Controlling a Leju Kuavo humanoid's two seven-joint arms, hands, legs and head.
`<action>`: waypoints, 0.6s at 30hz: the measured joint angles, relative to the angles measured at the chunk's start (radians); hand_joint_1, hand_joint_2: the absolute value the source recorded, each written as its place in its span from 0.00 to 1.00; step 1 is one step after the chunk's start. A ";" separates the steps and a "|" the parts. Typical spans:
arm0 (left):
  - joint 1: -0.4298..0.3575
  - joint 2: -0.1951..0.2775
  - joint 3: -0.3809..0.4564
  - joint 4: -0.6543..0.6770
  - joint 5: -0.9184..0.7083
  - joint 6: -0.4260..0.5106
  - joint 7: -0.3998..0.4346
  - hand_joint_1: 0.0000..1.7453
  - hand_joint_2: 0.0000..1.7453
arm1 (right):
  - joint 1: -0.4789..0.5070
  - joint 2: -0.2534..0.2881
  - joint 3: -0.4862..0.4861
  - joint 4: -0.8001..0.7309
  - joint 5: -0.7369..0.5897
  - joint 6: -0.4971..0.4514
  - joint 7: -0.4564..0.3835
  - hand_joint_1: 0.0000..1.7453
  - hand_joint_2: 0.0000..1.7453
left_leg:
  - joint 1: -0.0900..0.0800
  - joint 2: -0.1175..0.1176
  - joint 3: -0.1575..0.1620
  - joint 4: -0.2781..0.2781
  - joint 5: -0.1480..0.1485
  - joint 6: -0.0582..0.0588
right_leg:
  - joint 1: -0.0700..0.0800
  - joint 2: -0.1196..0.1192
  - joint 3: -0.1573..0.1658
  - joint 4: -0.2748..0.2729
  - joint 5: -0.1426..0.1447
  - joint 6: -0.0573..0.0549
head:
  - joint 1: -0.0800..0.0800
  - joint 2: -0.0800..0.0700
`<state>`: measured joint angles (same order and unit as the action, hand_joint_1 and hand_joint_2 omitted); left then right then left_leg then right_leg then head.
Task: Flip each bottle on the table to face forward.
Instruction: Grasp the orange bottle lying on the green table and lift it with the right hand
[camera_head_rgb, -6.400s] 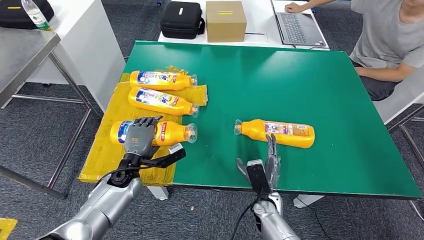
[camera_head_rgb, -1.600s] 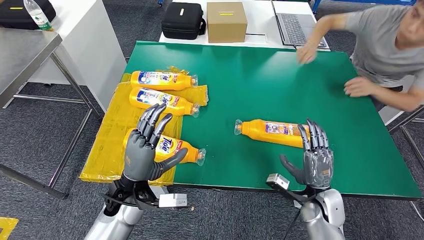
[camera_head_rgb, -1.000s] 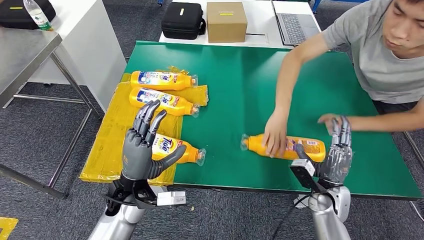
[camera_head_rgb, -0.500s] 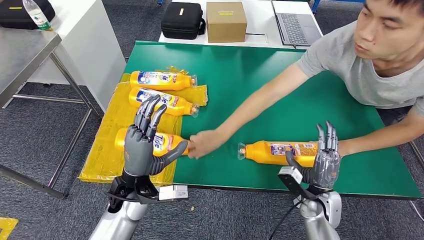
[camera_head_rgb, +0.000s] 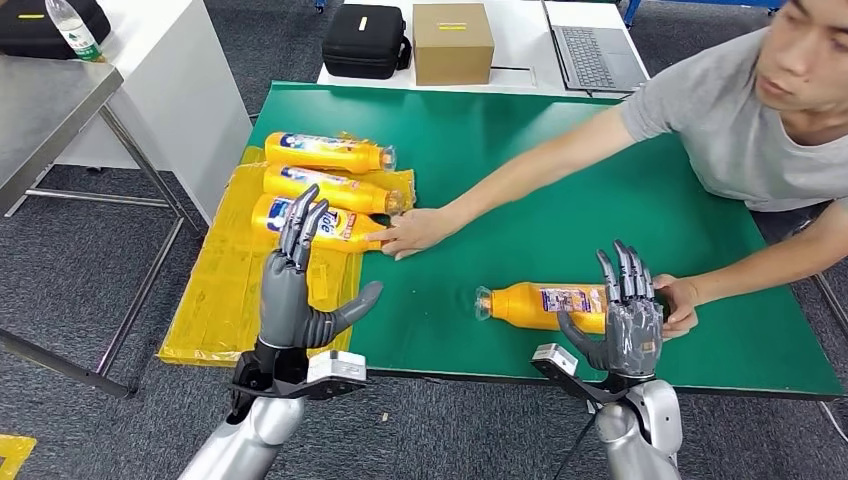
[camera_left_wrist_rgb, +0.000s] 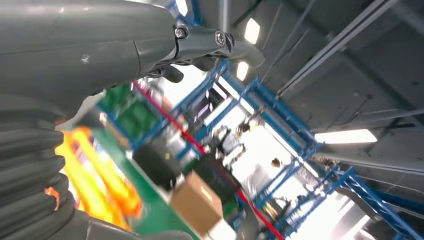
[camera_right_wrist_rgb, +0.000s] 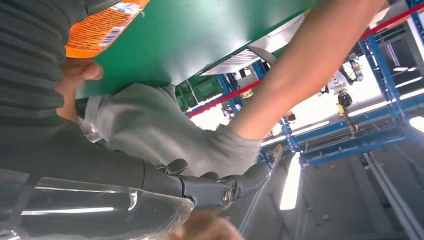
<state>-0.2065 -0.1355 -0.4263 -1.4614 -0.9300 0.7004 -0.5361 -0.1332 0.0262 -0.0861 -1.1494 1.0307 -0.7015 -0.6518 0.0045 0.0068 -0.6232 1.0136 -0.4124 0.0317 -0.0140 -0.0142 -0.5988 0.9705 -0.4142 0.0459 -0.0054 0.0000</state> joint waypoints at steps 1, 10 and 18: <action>-0.004 0.008 -0.021 0.004 0.012 0.000 0.005 0.00 1.00 | 0.000 0.001 -0.003 0.000 0.023 0.000 0.002 0.00 1.00 | 0.000 0.000 0.000 0.000 0.000 0.000 | 0.000 0.000 0.000 0.000 0.000 0.000 | 0.000 0.000; -0.017 0.052 -0.091 0.026 0.024 0.000 0.024 0.00 1.00 | -0.001 -0.082 0.101 0.000 0.246 0.016 0.390 0.00 1.00 | 0.000 0.000 0.000 0.000 0.000 0.000 | 0.000 0.000 0.000 0.000 0.000 0.000 | 0.000 0.000; -0.018 0.070 -0.103 0.026 0.018 0.000 0.031 0.00 1.00 | -0.001 -0.158 0.216 0.000 0.267 0.028 0.458 0.00 1.00 | 0.000 0.000 0.000 0.000 0.000 0.000 | 0.000 0.000 0.000 0.000 0.000 0.000 | 0.000 0.000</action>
<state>-0.2247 -0.0650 -0.5288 -1.4350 -0.9118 0.7004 -0.5055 -0.1339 -0.1318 0.1296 -1.1499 1.2974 -0.6735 -0.1935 0.0045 0.0067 -0.6234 1.0136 -0.4124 0.0317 -0.0139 -0.0144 -0.5989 0.9705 -0.4141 0.0461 -0.0054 0.0000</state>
